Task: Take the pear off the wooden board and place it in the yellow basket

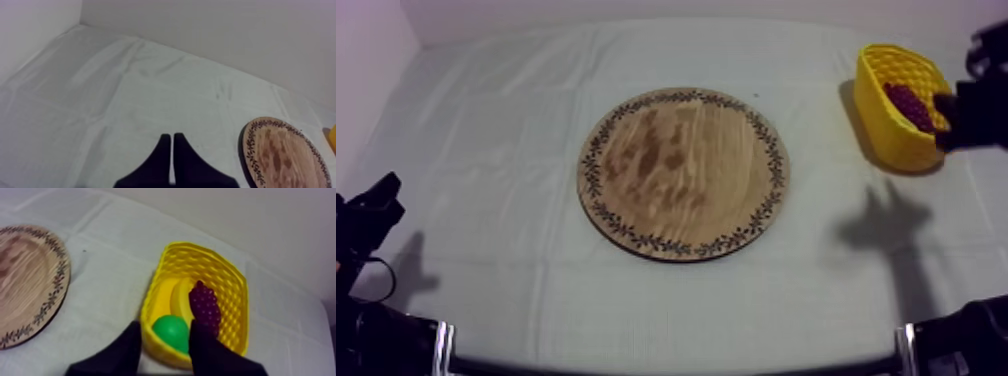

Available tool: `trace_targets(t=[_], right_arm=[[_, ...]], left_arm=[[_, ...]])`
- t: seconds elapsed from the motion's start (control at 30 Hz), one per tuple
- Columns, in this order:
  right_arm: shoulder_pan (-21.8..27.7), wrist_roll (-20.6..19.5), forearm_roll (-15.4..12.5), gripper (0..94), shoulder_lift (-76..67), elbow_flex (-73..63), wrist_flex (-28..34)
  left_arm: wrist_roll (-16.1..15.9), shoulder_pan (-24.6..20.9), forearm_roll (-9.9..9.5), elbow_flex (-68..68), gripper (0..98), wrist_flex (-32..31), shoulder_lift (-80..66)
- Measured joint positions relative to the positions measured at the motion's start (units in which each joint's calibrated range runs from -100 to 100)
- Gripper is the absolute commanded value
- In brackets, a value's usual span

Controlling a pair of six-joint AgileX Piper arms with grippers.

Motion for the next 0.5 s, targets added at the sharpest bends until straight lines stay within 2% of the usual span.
trace_targets(t=[0.13, 0.2, 0.33, 0.5], right_arm=[[-0.1, 3.4, -3.4, 13.2, -11.6, 9.1, 1.5], [-0.3, 4.5, -3.9, 11.1, -17.2, 13.4, 2.4], [-0.9, 4.9, -3.6, 6.3, -26.5, 20.2, 3.5], [-2.0, 1.2, -0.5, 1.6, -35.6, 24.0, 8.9]], left_arm=[[0.0, 0.0, 0.00, 0.0, 0.1, 0.0, 0.0], [0.0, 0.0, 0.00, 0.0, 0.1, 0.0, 0.0], [0.0, 0.0, 0.00, 0.0, 0.1, 0.0, 0.0], [0.0, 0.0, 0.00, 0.0, 0.1, 0.0, 0.0]])
